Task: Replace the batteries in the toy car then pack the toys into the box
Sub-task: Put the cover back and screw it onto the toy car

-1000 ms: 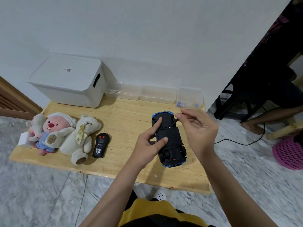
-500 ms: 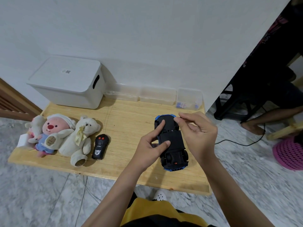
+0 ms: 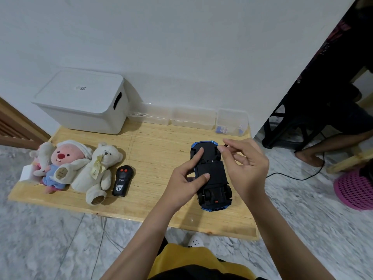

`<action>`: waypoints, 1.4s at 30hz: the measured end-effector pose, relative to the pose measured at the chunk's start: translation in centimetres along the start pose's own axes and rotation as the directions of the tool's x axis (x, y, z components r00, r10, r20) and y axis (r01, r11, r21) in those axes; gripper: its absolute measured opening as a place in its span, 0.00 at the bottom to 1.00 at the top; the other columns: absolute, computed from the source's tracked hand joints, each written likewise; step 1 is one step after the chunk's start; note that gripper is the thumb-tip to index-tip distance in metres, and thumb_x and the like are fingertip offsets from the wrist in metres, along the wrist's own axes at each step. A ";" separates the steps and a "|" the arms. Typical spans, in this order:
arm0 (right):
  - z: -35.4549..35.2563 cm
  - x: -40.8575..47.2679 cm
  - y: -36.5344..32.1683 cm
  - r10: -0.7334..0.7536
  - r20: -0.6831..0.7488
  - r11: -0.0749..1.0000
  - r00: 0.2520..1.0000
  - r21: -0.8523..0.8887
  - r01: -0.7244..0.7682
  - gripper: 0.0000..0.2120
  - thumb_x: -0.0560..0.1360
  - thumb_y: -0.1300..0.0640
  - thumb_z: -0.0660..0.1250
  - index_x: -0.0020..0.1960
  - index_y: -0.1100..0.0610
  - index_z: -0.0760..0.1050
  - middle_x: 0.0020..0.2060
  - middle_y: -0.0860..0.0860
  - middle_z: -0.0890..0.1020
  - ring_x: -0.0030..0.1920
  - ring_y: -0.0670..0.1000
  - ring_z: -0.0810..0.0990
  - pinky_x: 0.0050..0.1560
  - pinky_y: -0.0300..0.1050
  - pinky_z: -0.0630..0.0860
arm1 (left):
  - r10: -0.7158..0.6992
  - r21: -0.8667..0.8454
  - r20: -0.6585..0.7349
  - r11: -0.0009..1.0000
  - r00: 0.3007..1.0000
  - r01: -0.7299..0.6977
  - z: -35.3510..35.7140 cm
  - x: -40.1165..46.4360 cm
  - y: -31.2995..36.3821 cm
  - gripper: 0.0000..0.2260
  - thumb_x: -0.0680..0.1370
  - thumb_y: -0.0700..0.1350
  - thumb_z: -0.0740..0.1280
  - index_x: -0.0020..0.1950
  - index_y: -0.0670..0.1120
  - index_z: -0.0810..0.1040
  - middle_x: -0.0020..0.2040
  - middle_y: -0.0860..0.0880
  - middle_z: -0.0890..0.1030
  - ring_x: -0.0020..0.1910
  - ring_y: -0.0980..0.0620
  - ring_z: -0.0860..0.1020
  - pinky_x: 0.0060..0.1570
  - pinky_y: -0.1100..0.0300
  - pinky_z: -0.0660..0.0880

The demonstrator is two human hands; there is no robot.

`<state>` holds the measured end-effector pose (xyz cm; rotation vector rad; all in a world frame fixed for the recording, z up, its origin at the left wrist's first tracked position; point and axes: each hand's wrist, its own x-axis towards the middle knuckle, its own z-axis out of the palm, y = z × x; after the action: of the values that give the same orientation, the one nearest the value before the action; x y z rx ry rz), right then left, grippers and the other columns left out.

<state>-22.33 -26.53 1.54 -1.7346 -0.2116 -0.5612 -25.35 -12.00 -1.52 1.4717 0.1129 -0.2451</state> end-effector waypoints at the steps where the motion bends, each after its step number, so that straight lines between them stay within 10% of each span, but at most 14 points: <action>1: -0.1 0.0 0.0 -0.008 -0.011 1.000 1.000 -0.005 0.008 0.10 0.70 0.67 0.72 0.50 0.58 0.80 0.42 0.50 0.79 0.43 0.45 0.81 0.43 0.39 0.80 | 0.001 -0.002 -0.001 1.000 1.000 -0.001 0.0 0.0 0.0 0.27 0.76 0.35 0.68 0.67 0.62 0.70 0.52 0.58 0.82 0.47 0.54 0.82 0.48 0.55 0.80; 42: -1.2 0.1 0.0 0.016 0.033 1.000 0.999 0.004 -0.017 0.07 0.71 0.64 0.72 0.48 0.58 0.80 0.46 0.52 0.83 0.49 0.51 0.83 0.48 0.48 0.81 | 0.011 -0.024 -0.026 1.000 1.000 -0.012 0.5 0.0 0.0 0.27 0.76 0.34 0.68 0.66 0.62 0.71 0.52 0.56 0.82 0.52 0.53 0.81 0.47 0.55 0.81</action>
<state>-22.52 -27.67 1.73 -1.7410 -0.2211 -0.5202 -25.36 -12.53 -1.44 1.4514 0.1281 -0.2144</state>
